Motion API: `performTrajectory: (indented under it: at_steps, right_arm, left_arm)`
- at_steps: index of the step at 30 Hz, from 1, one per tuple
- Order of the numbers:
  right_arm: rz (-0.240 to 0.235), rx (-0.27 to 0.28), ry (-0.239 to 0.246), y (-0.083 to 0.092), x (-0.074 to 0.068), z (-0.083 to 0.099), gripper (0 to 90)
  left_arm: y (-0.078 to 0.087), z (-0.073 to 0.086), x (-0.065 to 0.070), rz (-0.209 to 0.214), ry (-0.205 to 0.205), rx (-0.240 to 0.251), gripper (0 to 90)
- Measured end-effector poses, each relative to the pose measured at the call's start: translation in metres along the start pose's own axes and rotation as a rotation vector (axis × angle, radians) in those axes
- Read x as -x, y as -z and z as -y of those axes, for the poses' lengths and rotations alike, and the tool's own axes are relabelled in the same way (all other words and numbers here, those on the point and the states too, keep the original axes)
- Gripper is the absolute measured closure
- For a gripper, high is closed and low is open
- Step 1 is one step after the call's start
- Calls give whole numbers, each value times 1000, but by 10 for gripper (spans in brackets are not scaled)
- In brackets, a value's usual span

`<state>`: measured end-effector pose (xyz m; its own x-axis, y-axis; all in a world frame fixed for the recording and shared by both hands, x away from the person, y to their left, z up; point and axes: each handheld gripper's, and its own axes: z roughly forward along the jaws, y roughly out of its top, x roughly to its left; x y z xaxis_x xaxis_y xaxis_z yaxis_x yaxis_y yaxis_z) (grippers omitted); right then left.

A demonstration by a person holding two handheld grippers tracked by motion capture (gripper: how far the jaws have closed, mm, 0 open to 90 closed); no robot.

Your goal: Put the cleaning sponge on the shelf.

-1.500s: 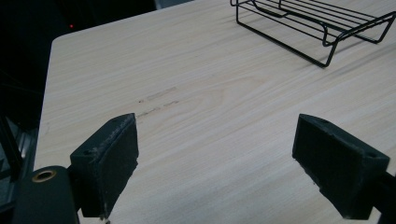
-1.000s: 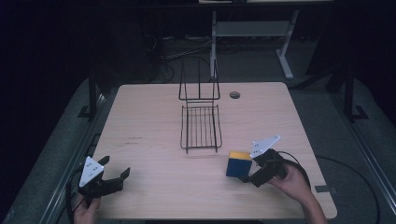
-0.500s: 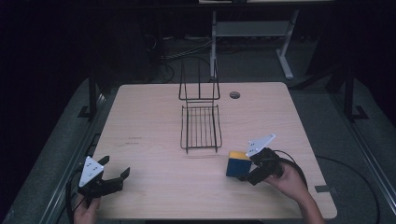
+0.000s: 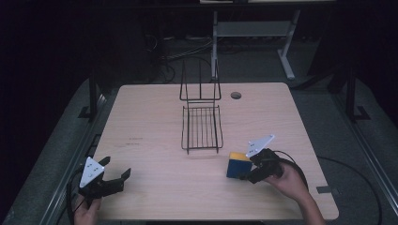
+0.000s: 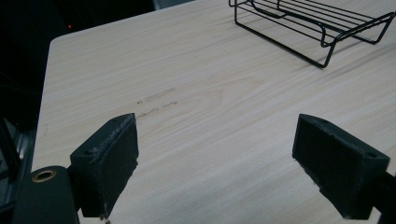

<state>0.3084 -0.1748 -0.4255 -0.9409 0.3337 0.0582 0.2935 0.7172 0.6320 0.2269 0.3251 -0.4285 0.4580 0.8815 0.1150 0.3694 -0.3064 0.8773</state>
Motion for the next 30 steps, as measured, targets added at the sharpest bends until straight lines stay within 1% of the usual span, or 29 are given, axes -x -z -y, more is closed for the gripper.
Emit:
performTrajectory:
  at_steps: [4, 5, 12, 14, 17, 18, 21, 22, 23, 30]
  right_arm:
    - [-14, 3, 7, 1, -1, 0, 532]
    - [-19, 2, 16, 1, -1, 0, 557]
    - [-25, -6, 25, 2, -2, -2, 566]
    - [-28, -2, 33, 2, -2, -3, 566]
    - [-30, -9, 52, 2, -3, -8, 566]
    - [-33, -4, 45, 1, -4, -9, 566]
    - [-37, -9, 65, 0, -3, -14, 566]
    - [-41, -11, 64, 0, -4, -15, 566]
    - [-42, -10, 76, 0, -4, -17, 566]
    - [-49, -12, 87, -1, -4, -23, 567]
  left_arm:
    - [0, 0, 0, 0, 0, 1, 139]
    - [0, 0, 0, 0, 0, 1, 139]
    - [0, 0, 0, -1, 0, 0, 139]
    - [0, 0, 0, 0, 1, -1, 139]
    - [0, 0, 0, -1, 1, 1, 139]
    - [0, 0, 1, -1, 0, 1, 139]
    - [-1, 0, 1, 1, 2, 0, 139]
    - [-1, 0, 1, 0, 1, 1, 139]
    - [0, -1, 1, 0, 1, 2, 139]
    - [0, -1, 0, 0, 5, 7, 139]
